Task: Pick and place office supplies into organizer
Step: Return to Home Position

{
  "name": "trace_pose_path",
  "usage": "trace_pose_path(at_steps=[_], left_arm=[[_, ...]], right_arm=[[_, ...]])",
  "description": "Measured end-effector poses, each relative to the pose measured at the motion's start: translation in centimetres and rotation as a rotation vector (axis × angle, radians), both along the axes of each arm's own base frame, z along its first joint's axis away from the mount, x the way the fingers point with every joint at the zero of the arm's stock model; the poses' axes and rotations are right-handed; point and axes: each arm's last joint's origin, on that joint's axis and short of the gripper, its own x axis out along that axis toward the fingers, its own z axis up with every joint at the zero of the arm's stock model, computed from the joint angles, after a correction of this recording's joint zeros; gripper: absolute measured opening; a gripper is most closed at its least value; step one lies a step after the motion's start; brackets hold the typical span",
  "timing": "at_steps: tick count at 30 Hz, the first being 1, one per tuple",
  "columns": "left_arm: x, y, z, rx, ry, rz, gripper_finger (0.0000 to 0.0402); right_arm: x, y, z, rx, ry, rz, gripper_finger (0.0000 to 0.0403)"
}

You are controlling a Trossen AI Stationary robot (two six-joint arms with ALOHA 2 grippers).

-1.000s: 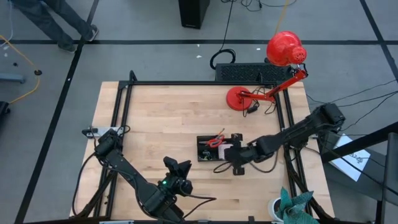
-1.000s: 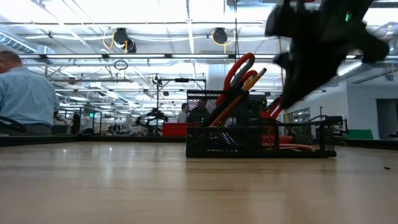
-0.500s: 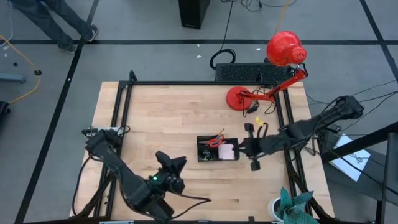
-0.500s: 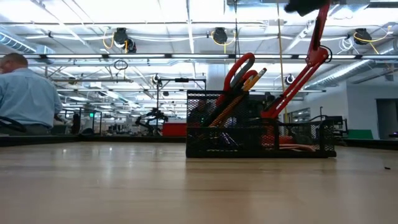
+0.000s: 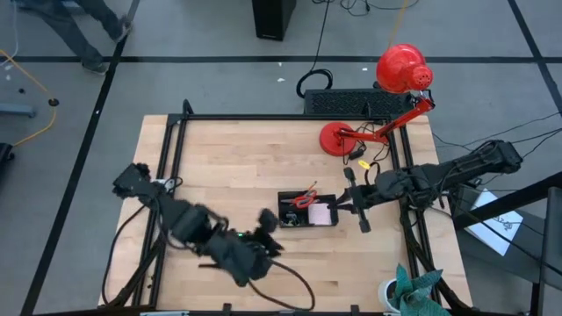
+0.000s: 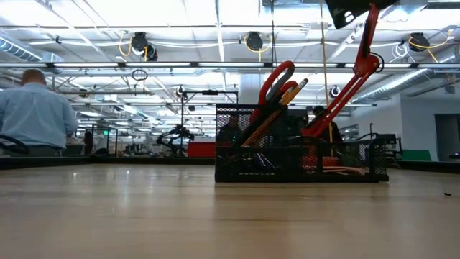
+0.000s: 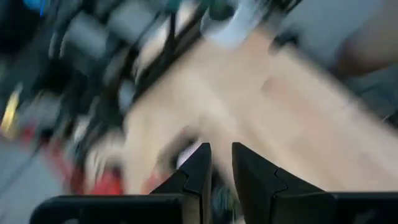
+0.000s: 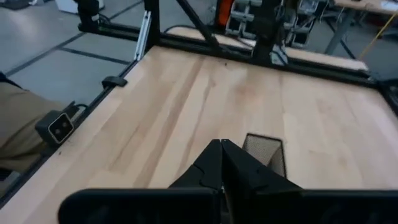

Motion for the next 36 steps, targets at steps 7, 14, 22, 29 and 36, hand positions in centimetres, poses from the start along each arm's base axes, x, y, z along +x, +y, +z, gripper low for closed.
trace_pose_path(at_steps=[7, 14, 22, 29, 36], left_arm=[[1.4, 5.0, 4.8, -0.004, -0.271, -0.078, 0.0071], [-4.5, 9.9, 10.7, -0.057, -0.420, -0.108, 0.0057], [-13.3, 13.5, 10.7, -0.194, -0.447, -0.043, 0.0012], [-16.6, 15.4, 4.5, -0.302, -0.558, 0.220, 0.0005], [-16.6, 14.7, -4.7, -0.372, -0.787, 0.217, 0.0004]], right_arm=[[-1.1, -1.2, 1.1, 0.013, -0.050, 0.045, 0.0000], [-4.0, -2.3, 3.3, 0.023, -0.179, 0.020, 0.0000], [-6.5, -3.1, 3.3, 0.053, -0.233, -0.009, 0.0000], [-8.6, -4.0, 1.4, 0.088, -0.232, -0.128, 0.0000], [-9.3, -4.0, -1.8, 0.184, -0.300, -0.095, 0.0000]])
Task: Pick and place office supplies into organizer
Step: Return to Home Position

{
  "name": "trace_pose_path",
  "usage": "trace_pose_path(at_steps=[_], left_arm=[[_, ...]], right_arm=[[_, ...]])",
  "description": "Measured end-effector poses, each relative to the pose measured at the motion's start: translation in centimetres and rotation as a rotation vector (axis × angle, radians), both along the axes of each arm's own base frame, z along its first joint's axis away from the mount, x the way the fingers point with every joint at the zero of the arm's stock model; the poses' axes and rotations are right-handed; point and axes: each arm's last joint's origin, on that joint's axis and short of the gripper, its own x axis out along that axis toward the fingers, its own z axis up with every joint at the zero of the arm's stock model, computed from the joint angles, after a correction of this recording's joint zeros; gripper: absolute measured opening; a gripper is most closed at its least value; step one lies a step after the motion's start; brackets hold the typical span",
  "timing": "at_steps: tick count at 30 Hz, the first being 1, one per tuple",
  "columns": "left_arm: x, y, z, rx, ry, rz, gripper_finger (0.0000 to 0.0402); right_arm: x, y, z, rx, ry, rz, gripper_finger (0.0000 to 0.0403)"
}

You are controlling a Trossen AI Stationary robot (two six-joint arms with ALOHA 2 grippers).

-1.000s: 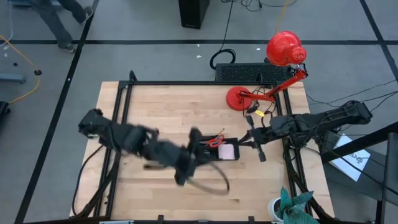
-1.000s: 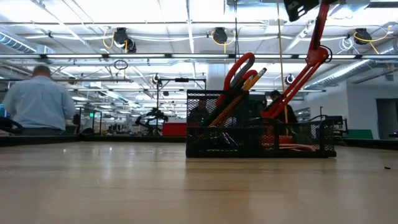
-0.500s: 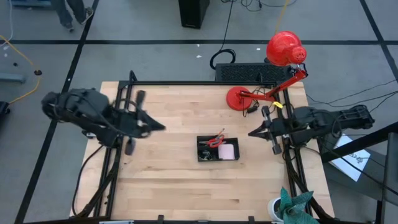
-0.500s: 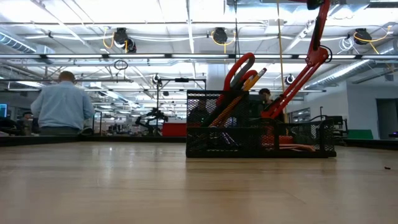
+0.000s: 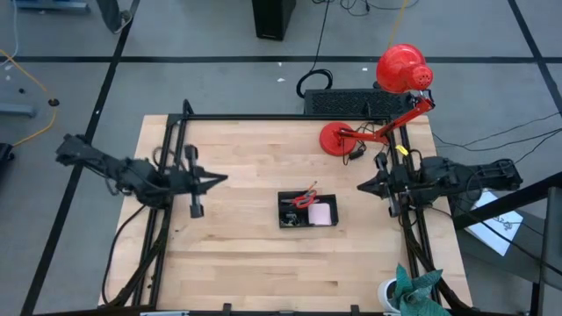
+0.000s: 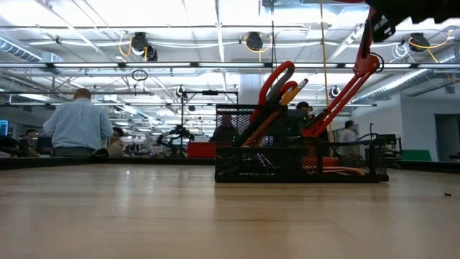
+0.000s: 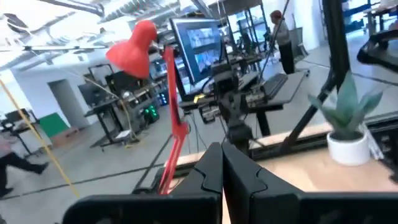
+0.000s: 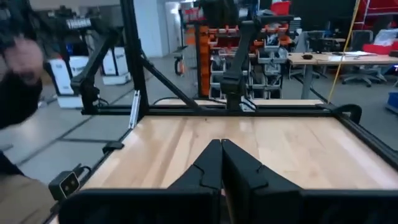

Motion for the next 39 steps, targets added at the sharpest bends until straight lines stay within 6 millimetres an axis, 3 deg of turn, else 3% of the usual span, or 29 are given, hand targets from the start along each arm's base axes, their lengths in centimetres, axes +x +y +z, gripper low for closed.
trace_pose_path(at_steps=[5, 10, 15, 19, 31, 39], left_arm=[[-0.1, 1.3, -7.1, -0.062, -0.010, 0.084, 0.0002], [-0.4, 3.4, -11.5, -0.257, -0.062, 0.058, 0.0008], [-1.3, 3.9, -14.5, -0.289, -0.139, -0.044, 0.0003], [-2.3, 3.7, -16.9, -0.233, -0.125, -0.063, 0.0002], [-2.0, 3.7, -18.4, -0.027, 0.042, -0.034, 0.0001], [-2.1, 6.4, -17.1, -0.164, -0.091, -0.143, 0.0001]], right_arm=[[0.1, 0.0, -3.4, 0.017, 0.035, -0.005, 0.0000], [0.7, -0.2, -6.1, 0.024, -0.068, -0.025, 0.0000], [0.8, -0.4, -8.5, 0.053, -0.083, -0.050, 0.0000], [0.9, -0.4, -8.1, 0.090, -0.150, -0.049, 0.0000], [1.2, -0.4, -8.9, 0.043, -0.081, -0.060, 0.0000], [1.2, -0.8, -8.6, 0.059, -0.112, -0.062, 0.0000]])
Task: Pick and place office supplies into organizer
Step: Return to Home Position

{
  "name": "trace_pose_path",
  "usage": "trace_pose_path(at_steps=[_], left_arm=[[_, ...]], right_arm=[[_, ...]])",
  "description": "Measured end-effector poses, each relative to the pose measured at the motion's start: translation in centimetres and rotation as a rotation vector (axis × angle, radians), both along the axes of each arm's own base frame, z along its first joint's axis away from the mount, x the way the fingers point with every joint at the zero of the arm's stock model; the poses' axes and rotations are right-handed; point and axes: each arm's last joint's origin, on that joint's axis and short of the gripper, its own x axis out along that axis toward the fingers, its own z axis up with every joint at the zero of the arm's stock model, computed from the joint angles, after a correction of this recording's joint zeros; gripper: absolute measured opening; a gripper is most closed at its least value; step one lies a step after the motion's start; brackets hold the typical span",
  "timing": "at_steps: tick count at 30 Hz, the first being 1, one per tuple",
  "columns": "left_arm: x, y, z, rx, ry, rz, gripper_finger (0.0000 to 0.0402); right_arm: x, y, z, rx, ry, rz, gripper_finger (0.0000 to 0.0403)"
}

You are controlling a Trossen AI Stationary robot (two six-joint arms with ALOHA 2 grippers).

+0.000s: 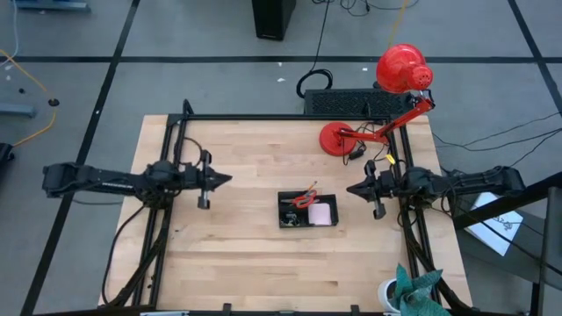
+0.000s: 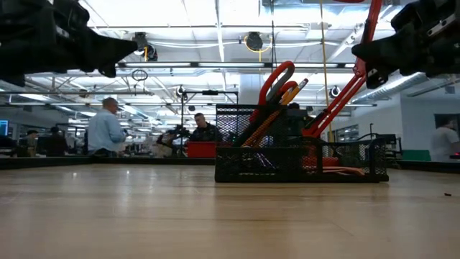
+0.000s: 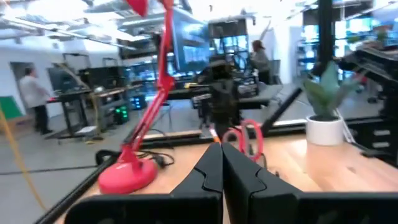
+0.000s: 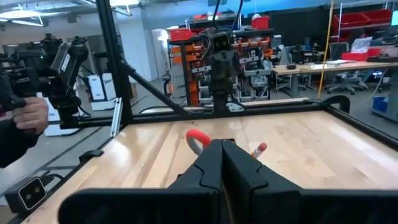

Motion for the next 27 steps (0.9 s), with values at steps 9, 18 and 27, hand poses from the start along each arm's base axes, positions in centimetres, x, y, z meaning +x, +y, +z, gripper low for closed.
trace_pose_path(at_steps=[9, 18, 27], left_arm=[[-1.5, -0.1, 1.3, 0.102, -0.099, 0.094, 0.0000], [-2.1, -0.1, -0.9, 0.113, 0.147, 0.106, 0.0000], [-3.2, -0.5, -1.3, 0.131, 0.179, 0.019, 0.0000]], right_arm=[[-0.5, 0.0, 0.6, -0.002, -0.059, 0.000, 0.0000], [-1.2, 0.1, 0.4, -0.013, -0.047, 0.042, 0.0000], [-1.9, 0.1, 0.5, 0.008, -0.075, 0.062, 0.0000]])
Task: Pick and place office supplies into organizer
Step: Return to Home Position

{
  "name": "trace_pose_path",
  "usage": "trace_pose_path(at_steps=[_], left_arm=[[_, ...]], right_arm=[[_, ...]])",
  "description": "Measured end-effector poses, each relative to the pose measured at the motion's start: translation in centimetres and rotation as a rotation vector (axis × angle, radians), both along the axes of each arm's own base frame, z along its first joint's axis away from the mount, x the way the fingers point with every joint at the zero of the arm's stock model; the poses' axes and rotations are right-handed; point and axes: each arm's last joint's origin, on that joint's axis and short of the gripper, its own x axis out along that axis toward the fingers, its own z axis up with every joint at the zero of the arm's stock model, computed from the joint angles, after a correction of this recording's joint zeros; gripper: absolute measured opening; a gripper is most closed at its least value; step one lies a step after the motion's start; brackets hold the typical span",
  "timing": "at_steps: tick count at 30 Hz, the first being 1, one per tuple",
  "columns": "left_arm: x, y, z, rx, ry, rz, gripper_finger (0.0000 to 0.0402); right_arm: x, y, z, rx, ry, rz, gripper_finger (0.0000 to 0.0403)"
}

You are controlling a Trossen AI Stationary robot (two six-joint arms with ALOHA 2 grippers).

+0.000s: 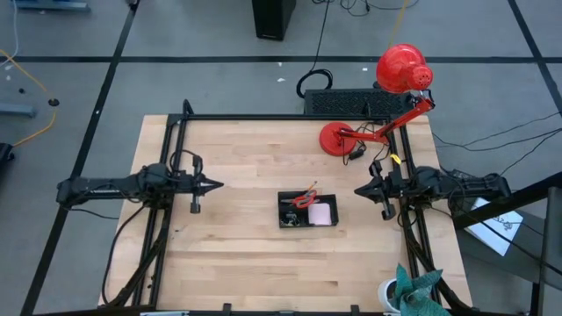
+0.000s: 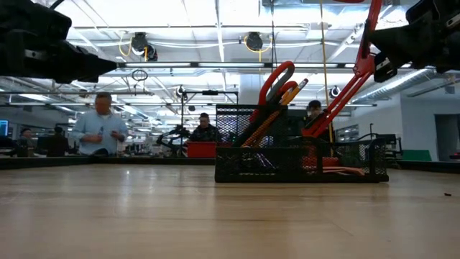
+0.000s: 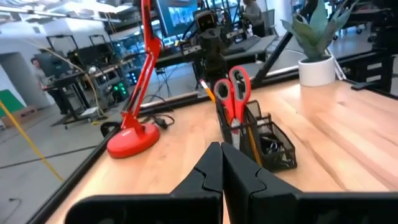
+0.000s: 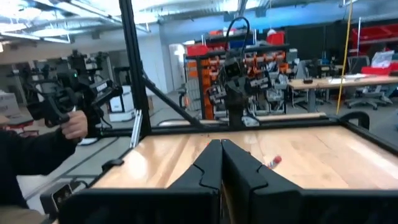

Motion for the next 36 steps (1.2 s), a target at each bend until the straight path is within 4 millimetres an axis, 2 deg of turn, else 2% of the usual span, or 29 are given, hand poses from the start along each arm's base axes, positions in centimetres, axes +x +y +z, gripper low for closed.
trace_pose_path(at_steps=[16, 23, 27, 36], left_arm=[[-0.71, -0.12, -0.17, -0.051, 0.005, -0.023, 0.0000], [-0.72, 0.20, -0.30, -0.174, 0.012, 0.091, 0.0019], [-0.74, 0.33, -0.26, -0.182, 0.004, 0.135, 0.0026], [-0.74, 0.34, -0.26, -0.181, 0.005, 0.139, 0.0014]], right_arm=[[-0.23, -0.05, -0.41, -0.033, 0.031, -0.016, 0.0000], [-0.23, -0.02, -0.42, -0.027, 0.033, -0.013, 0.0000], [-0.23, -0.02, -0.44, -0.026, 0.035, -0.013, 0.0000], [-0.23, -0.01, -0.42, -0.026, 0.033, -0.012, 0.0003]])
